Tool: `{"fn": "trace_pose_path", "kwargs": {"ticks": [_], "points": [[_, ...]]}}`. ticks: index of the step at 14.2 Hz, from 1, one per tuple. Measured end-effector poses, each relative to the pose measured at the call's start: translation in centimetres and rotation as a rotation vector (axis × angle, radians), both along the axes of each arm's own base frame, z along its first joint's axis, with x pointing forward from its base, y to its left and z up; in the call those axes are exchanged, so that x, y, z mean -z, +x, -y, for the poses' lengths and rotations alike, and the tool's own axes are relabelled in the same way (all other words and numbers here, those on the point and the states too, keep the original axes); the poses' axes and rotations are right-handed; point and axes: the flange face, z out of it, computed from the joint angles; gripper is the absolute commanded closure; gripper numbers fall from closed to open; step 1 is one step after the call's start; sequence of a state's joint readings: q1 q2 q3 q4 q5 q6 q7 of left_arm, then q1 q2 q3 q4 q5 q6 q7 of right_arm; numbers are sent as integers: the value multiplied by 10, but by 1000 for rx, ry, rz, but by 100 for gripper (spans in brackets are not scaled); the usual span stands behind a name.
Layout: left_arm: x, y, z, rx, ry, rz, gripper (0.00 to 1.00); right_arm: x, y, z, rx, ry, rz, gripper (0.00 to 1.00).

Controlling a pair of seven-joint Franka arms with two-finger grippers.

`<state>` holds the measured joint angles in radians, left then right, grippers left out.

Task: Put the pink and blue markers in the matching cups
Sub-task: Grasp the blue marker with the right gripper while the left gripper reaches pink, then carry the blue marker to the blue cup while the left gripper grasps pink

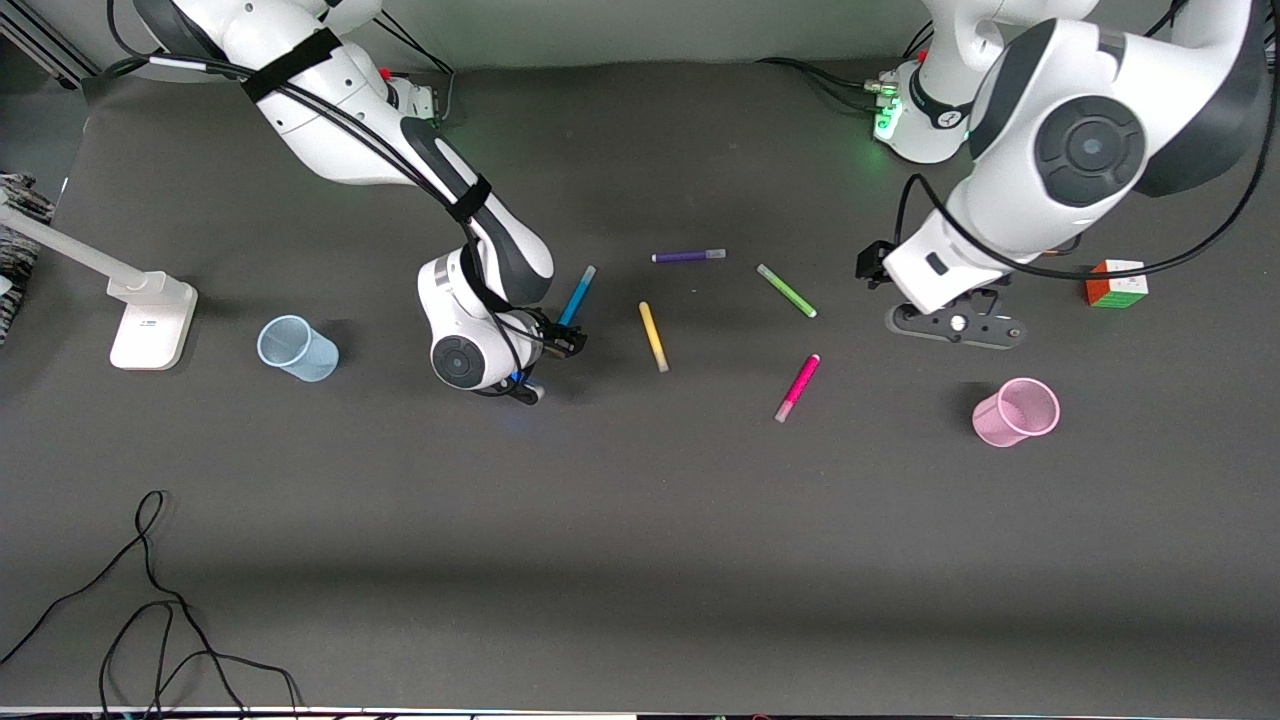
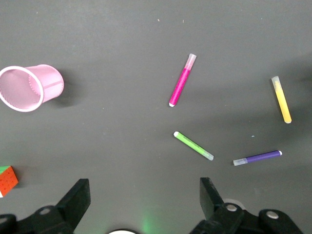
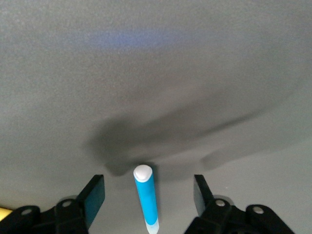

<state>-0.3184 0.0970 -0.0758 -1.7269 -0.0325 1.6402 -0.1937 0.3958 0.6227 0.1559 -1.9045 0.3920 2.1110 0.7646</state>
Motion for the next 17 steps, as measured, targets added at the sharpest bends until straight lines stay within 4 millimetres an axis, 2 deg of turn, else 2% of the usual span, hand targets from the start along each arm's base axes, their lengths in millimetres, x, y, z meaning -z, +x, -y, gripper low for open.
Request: {"fn": "trace_pose_path", "kwargs": {"ticks": [2,4,7,8,10,13,15,17], "points": [[13,1,20,34,-7,16,2,1,-1,-2,-1,3,6,53],[36,2,32,98,-25,48,2,2,-3,-3,-2,3,4,71],[77,-2,30,201,-45,55,2,3,-3,-4,2,6,12,96],[89,-3,29,237,-51,57,1,3,-2,-5,2,7,13,100],[121,-7,27,311,-63,53,1,2,-2,-5,2,8,14,100],[186,-10,26,350,-72,42,1,-13,0,-5,-1,15,27,100],[228,-10,31,361,-79,43,1,-39,1,-3,-7,20,40,100],[266,-12,38,370,-85,43,1,-78,1,11,-17,10,88,100]]}}
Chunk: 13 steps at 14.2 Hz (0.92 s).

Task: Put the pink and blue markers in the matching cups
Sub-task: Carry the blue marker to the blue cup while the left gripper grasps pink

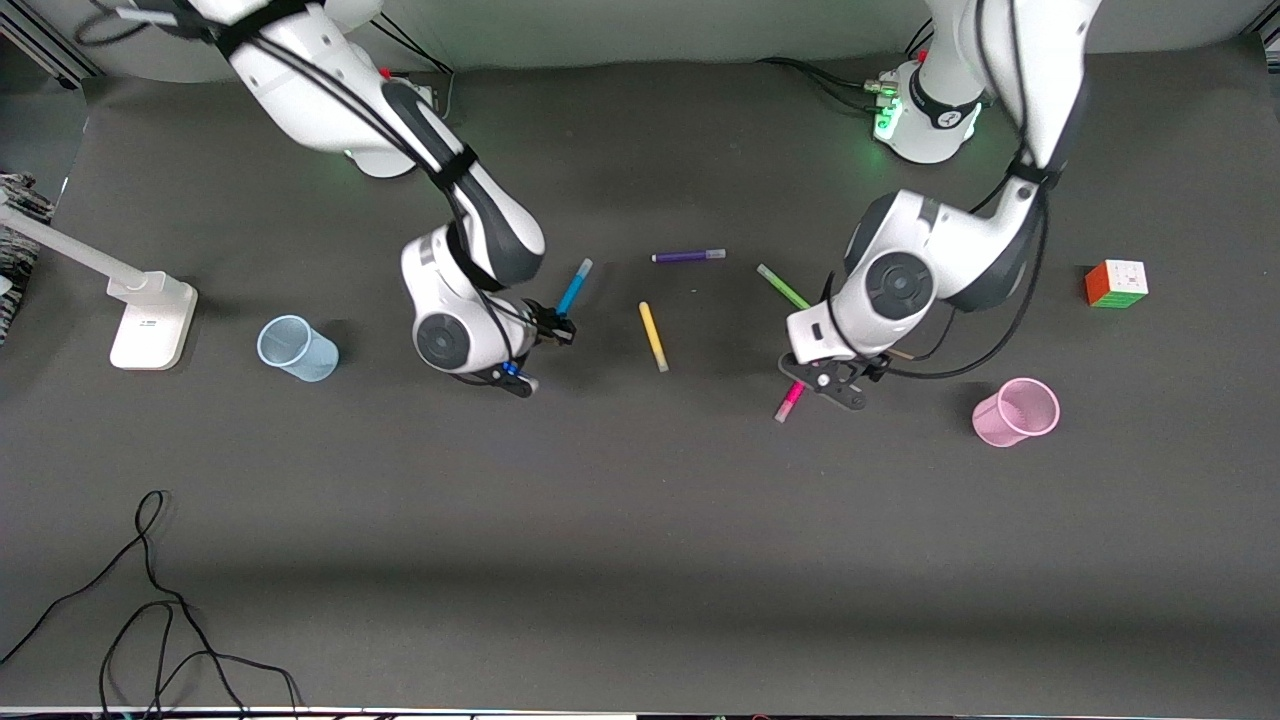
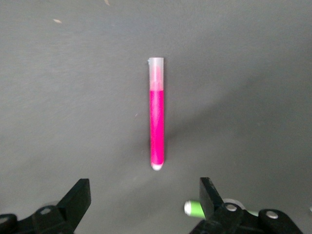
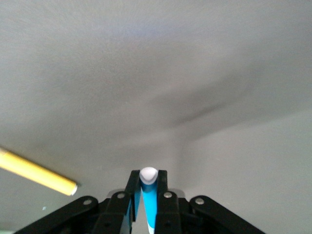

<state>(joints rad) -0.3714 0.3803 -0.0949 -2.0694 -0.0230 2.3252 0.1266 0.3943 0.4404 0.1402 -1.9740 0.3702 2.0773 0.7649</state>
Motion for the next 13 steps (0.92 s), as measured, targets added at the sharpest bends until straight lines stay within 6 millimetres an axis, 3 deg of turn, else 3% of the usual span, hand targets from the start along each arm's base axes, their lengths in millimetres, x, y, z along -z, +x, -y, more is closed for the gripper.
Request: {"fn": "trace_pose_path", "kwargs": {"ticks": [3,5,7,9,13], "points": [[35,-2,3,3,-3,-4,1,-78,13,58,-59,-73,122,100],[48,-2,3,6,-4,0,2,-128,27,111,-118,-95,219,100],[59,-2,3,8,-5,3,8,-166,38,170,-199,-117,307,100],[67,-4,2,8,-2,-6,28,-191,45,221,-295,-154,368,100],[65,-2,1,6,-1,-2,75,-220,50,294,-465,-185,491,100]]}}
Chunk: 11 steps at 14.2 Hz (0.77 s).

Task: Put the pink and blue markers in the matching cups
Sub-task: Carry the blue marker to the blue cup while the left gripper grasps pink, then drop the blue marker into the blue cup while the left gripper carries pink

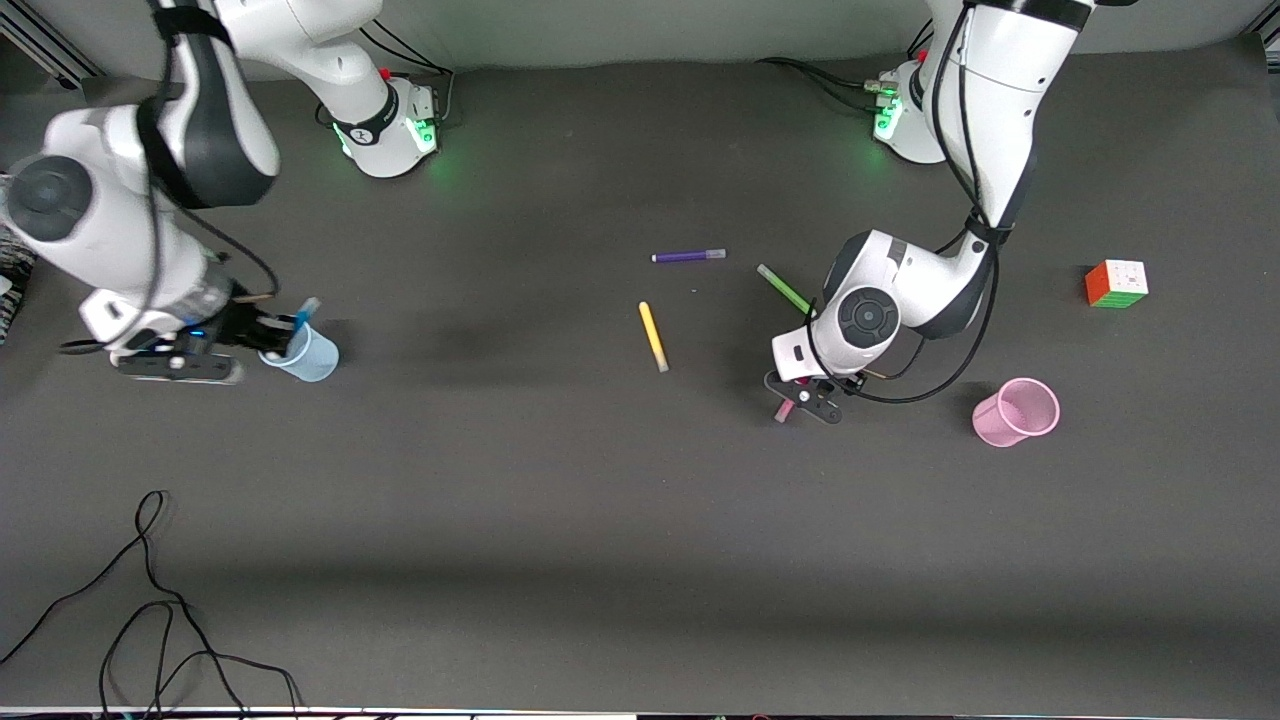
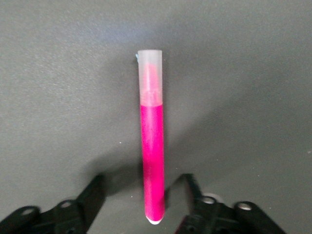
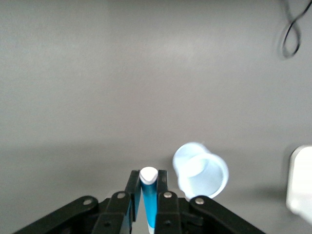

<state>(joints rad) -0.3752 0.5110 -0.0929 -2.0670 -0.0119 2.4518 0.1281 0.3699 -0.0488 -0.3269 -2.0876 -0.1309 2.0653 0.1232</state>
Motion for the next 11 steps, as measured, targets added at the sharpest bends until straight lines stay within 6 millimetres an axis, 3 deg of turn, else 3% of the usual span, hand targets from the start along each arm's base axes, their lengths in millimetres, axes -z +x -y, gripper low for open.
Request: {"fn": "trace_pose_path", "kwargs": {"ticks": [2,5,9,11], "points": [[-2,2,0,-4,-1,4,96,2,-6,38,-47,3,56,100],[-7,3,1,-10,-3,7,100,27,-24,83,-94,13,132,100],[-14,7,-1,-18,19,-35,100,74,-46,86,-111,21,196,100],[-49,26,-12,-54,36,-90,100,96,-58,82,-118,26,216,100]]}}
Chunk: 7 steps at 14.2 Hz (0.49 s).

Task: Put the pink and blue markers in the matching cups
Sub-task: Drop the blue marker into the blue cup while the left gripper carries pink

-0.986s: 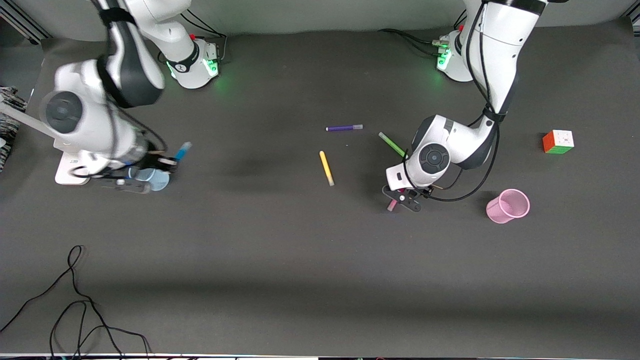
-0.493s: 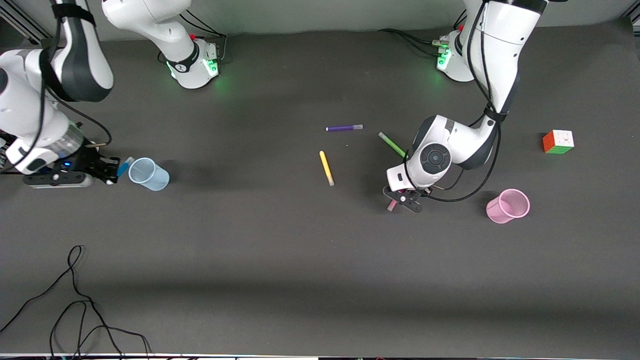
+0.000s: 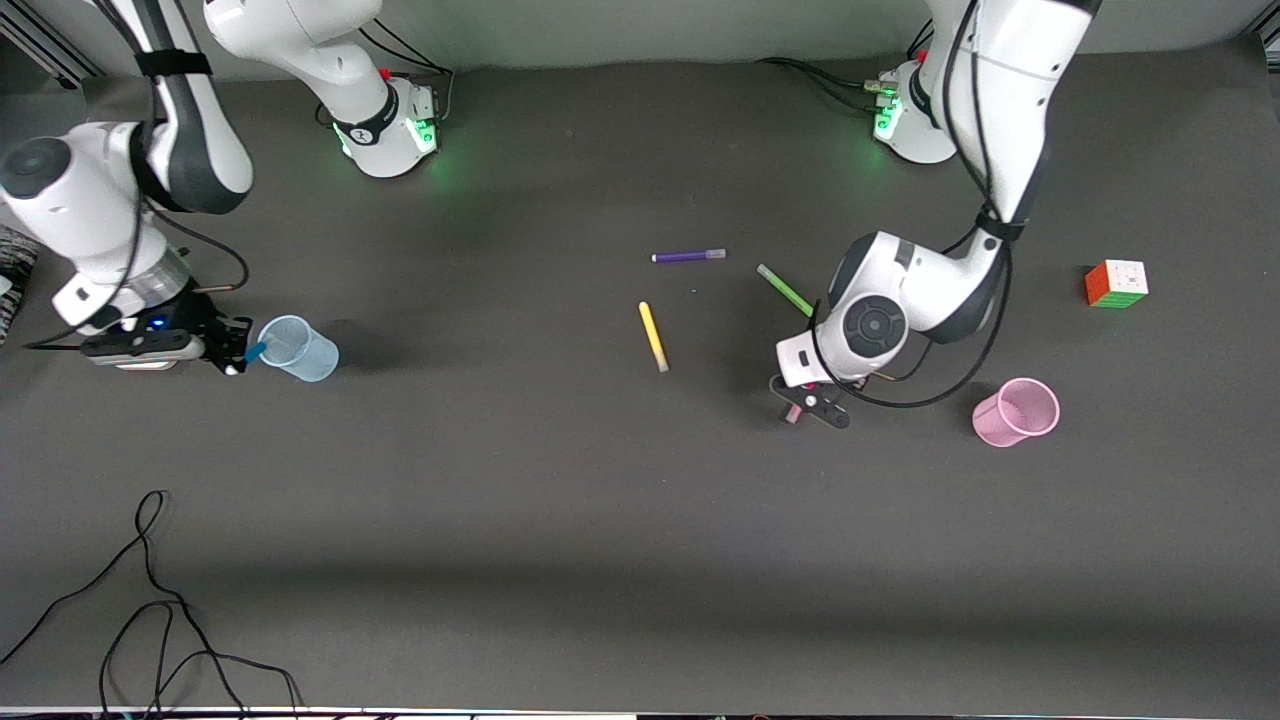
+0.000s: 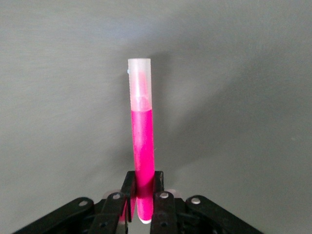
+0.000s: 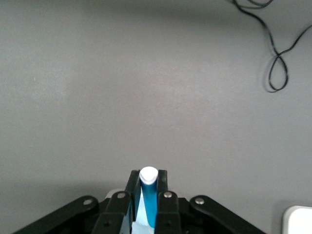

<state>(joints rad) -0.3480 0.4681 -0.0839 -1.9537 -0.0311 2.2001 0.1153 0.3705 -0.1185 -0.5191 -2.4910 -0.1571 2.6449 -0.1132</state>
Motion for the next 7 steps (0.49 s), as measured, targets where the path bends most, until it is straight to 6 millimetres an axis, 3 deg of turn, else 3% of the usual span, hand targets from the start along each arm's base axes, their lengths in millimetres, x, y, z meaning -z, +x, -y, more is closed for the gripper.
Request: {"fn": "trace_pose_path", "kwargs": {"ticks": [4,5,6,7], "points": [[-136,39,-62,-130,-12,-95,100,24,-14,4,9,3,10,100],[-164,42,-80,-156,-11,-122,100,26,-14,4,10,1,12,86],[-189,44,-100,-183,-5,-155,100,29,-15,4,10,-1,9,59],[-206,46,-120,-210,0,-185,100,32,-16,4,10,-2,4,23]]}}
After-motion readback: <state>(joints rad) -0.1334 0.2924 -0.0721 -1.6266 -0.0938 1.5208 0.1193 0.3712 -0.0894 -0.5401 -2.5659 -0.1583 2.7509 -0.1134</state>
